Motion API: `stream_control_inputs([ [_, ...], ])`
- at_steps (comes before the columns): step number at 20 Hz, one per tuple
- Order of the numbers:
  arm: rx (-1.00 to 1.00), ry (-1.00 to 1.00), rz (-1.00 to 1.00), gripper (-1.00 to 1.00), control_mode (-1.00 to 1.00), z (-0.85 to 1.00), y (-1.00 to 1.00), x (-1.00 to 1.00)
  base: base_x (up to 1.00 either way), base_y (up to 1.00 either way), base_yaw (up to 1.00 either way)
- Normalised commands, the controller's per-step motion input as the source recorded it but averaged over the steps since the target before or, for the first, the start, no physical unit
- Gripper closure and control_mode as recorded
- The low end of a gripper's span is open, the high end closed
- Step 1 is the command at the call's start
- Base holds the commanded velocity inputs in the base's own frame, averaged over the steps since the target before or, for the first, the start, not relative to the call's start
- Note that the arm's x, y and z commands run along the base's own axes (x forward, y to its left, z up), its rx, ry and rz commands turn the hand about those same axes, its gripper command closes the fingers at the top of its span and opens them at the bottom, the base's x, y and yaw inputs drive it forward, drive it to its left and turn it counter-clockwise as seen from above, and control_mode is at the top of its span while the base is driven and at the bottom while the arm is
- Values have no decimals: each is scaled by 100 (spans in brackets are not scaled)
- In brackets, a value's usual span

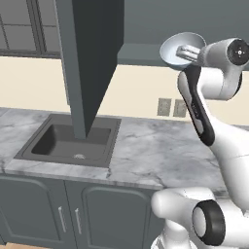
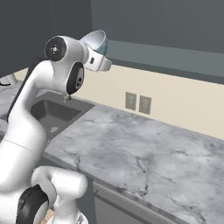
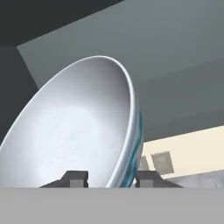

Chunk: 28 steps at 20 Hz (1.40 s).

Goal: Take the smaller bowl and place it next to the appetizer plate on the dining counter , and place the larger bowl next to the plate with cooked food.

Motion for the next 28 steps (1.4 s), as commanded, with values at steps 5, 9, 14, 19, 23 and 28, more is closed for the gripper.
stream_control_inputs([
  [5,7,0,23,100,-100,33,0,-100,0,0,0],
  [9,3,2,28,100,-100,0,0,-100,0,0,0],
  [14,-5,17,18,100,-100,-57,10,-51,0,0,0],
  [19,-2,8,11,100,100,-23,9,-5,-15,2,2],
  [23,0,0,0,100,100,0,0,0,-97,7,19],
  [28,0,0,0,100,100,0,0,0,-94,31,57],
])
